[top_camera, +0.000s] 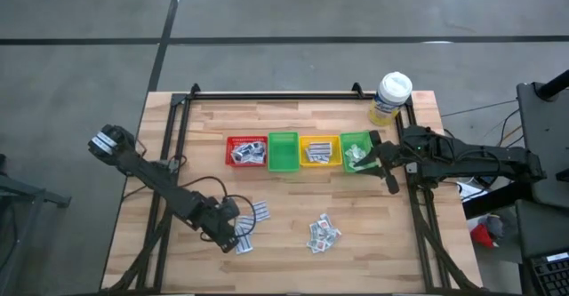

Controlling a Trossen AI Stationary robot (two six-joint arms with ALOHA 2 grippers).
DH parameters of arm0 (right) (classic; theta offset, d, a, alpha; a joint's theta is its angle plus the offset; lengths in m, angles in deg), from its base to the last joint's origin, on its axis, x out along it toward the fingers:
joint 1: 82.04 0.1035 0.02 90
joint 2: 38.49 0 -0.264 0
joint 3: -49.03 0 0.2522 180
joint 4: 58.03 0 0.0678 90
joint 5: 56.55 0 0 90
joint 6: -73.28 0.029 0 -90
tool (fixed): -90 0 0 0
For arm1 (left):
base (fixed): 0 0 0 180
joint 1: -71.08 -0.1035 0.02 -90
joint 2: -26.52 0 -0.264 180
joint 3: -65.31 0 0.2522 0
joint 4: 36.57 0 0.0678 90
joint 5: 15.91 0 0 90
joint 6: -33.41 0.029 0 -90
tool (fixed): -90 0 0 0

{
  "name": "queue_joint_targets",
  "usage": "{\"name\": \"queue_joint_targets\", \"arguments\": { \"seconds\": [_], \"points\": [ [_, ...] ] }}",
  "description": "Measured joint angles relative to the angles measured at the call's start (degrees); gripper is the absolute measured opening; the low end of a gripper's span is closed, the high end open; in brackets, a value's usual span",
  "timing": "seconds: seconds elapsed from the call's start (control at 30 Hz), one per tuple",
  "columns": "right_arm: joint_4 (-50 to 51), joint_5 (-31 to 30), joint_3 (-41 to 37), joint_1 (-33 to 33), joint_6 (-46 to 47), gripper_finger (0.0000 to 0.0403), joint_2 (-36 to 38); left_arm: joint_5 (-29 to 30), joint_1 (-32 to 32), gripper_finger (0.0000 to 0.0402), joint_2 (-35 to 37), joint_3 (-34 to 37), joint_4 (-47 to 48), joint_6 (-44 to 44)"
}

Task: Pick & Place First Aid Supplies
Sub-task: Put the blue bandage into the yellow basket

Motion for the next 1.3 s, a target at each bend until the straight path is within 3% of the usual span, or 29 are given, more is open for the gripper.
{"name": "queue_joint_targets", "arguments": {
  "seconds": [0.87,1.0,1.3],
  "points": [
    [-1.3,0.1,-0.1,0.0,0.8,0.0096,-0.1,-1.6,-2.8,0.0163,-9.6,-0.9,0.8,4.4],
    [-1.3,0.1,-0.1,0.0,1.8,0.0101,-0.1,-1.6,-2.8,0.0136,-10.1,-0.9,1.1,4.2],
    [-1.3,0.1,-0.1,0.0,1.9,0.0094,-0.1,-1.2,-2.8,0.0036,-9.6,-0.8,1.2,4.1]
  ]
}}
